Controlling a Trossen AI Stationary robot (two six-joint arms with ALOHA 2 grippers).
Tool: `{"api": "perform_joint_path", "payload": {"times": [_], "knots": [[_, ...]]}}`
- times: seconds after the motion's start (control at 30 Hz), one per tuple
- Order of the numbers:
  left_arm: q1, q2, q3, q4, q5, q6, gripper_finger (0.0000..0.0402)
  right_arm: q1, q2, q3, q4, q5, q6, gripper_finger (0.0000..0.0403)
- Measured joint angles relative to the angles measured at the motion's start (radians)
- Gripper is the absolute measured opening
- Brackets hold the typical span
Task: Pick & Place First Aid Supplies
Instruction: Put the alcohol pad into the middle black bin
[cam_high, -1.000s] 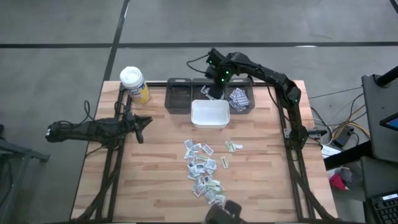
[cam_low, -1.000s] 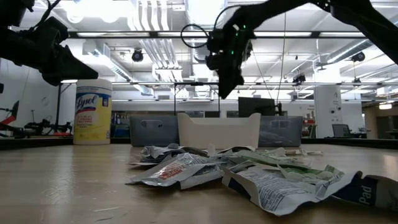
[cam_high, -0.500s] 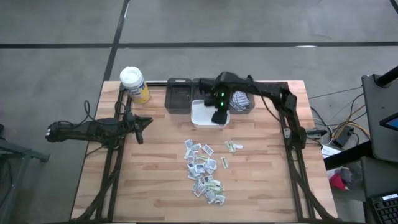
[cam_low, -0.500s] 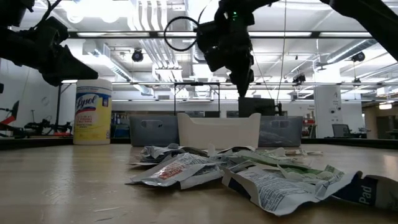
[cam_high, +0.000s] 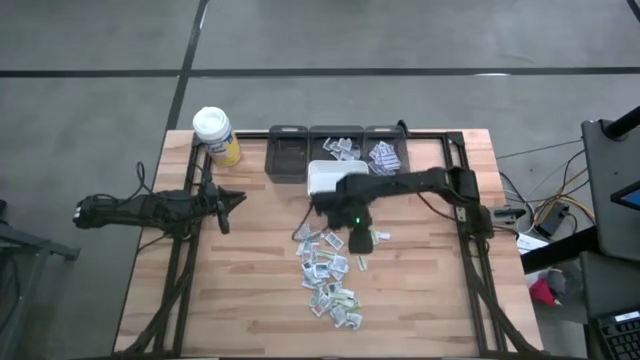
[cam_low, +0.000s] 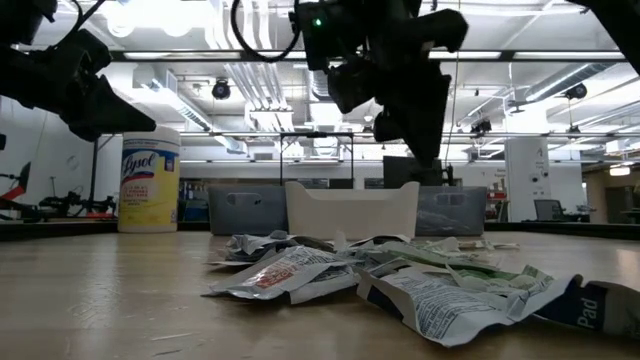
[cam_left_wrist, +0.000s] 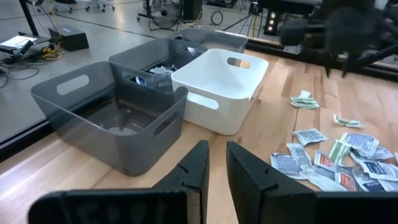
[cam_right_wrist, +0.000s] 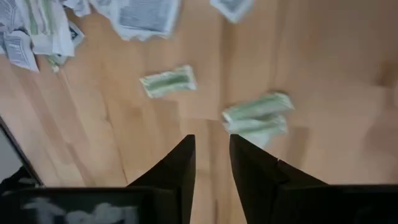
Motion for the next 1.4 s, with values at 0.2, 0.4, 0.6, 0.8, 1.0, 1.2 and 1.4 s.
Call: {"api": "perform_joint_path", "payload": {"times": [0.2,0.4,0.6,0.8,1.0,1.2,1.4], "knots": [[0.000,0.000,0.000,0.001,0.000,0.000,0.0053,0.081,0.000,-0.054,0.110,0.000,0.053,0.0085],[0.000,0.000,0.000,0.001,0.005,0.000,0.0053,0.116,0.000,-0.084,0.281,0.002,0.132,0.0088],[0.000,0.000,0.000,0.002,0.047,0.000,0.0053,0.138,0.000,-0.114,0.420,0.002,0.184,0.0101],[0.000,0.000,0.000,0.002,0.048,0.000,0.0053,0.147,0.000,-0.143,0.450,0.004,0.210,0.0120],[0.000,0.000,0.000,0.002,0.048,0.000,0.0053,0.146,0.000,-0.186,0.480,0.023,0.213,0.0149],[0.000,0.000,0.000,0.003,0.048,0.000,0.0053,0.146,0.000,-0.186,0.502,0.054,0.203,0.0180],[0.000,0.000,0.000,0.003,0.048,0.000,0.0053,0.146,0.000,-0.190,0.512,0.055,0.201,0.0185]]}}
